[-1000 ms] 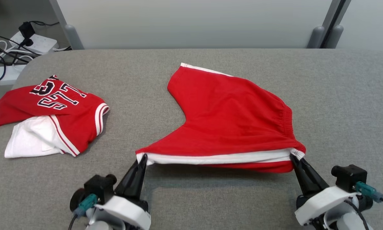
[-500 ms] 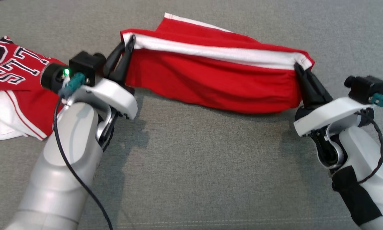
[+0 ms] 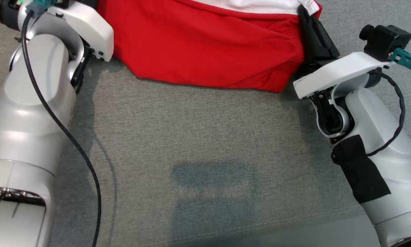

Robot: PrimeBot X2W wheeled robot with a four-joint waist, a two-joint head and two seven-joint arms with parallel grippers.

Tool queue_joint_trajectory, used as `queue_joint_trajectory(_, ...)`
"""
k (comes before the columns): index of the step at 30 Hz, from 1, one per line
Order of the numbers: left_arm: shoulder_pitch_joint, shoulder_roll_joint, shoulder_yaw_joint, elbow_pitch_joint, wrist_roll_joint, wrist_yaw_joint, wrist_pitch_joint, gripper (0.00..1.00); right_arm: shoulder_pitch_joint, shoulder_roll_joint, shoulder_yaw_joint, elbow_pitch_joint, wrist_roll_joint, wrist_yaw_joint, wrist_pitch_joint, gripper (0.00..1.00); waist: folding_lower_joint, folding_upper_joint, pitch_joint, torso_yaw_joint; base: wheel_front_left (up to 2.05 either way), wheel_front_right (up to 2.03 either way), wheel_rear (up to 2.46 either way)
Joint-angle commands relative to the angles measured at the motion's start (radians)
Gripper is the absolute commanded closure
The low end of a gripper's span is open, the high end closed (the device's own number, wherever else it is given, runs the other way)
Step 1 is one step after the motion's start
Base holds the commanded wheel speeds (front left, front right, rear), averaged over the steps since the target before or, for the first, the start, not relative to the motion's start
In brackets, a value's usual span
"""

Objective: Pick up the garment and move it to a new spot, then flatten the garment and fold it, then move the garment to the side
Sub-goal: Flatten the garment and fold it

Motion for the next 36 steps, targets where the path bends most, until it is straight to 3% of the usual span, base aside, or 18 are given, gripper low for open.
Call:
queue_joint_trajectory(1,-0.045,0.044,0.013,-0.013,0.010,0.011,-0.005,1.00,0.001,0.014,0.010,-0.023,0.009,0.002,-0.013,1.00,0.0000,0.0000,0.036,-0.035,0.00,0.00,0.00)
queue_joint_trajectory(12,-0.116,0.058,0.010,0.053,0.019,0.062,-0.006,1.00,-0.011,0.041,0.014,-0.019,-0.004,0.002,-0.013,1.00,0.0000,0.0000,0.046,-0.074,0.00,0.00,0.00)
queue_joint_trajectory(13,-0.116,0.058,0.012,0.060,0.016,0.065,-0.006,0.83,-0.009,0.042,0.007,-0.015,-0.004,0.002,-0.013,1.00,0.0000,0.0000,0.044,-0.075,0.00,0.00,0.00)
queue_joint_trajectory(14,-0.116,0.057,0.016,0.069,0.011,0.069,-0.006,0.31,-0.009,0.042,-0.003,-0.011,-0.007,0.002,-0.013,0.31,0.0000,0.0000,0.043,-0.076,0.00,0.00,0.00)
queue_joint_trajectory(15,-0.115,0.055,0.017,0.076,0.009,0.073,-0.006,0.00,-0.009,0.043,-0.007,-0.006,-0.010,0.002,-0.013,0.00,0.0000,0.0000,0.041,-0.075,0.00,0.00,0.00)
queue_joint_trajectory(22,-0.058,0.046,0.022,0.029,-0.002,0.094,-0.006,0.00,0.030,0.039,-0.096,-0.038,-0.119,0.002,-0.013,0.00,0.0000,0.0000,-0.004,-0.053,0.00,0.00,0.00)
queue_joint_trajectory(30,0.127,0.014,0.076,-0.089,-0.060,0.105,-0.006,0.00,0.149,0.015,-0.204,-0.173,-0.341,0.002,-0.013,0.00,0.0000,0.0000,-0.086,-0.021,0.00,0.00,0.00)
queue_joint_trajectory(36,0.237,0.002,0.131,-0.118,-0.098,0.107,-0.006,0.00,0.224,0.022,-0.250,-0.265,-0.449,0.002,-0.013,0.00,0.0000,0.0000,-0.121,-0.039,0.00,0.00,0.00)
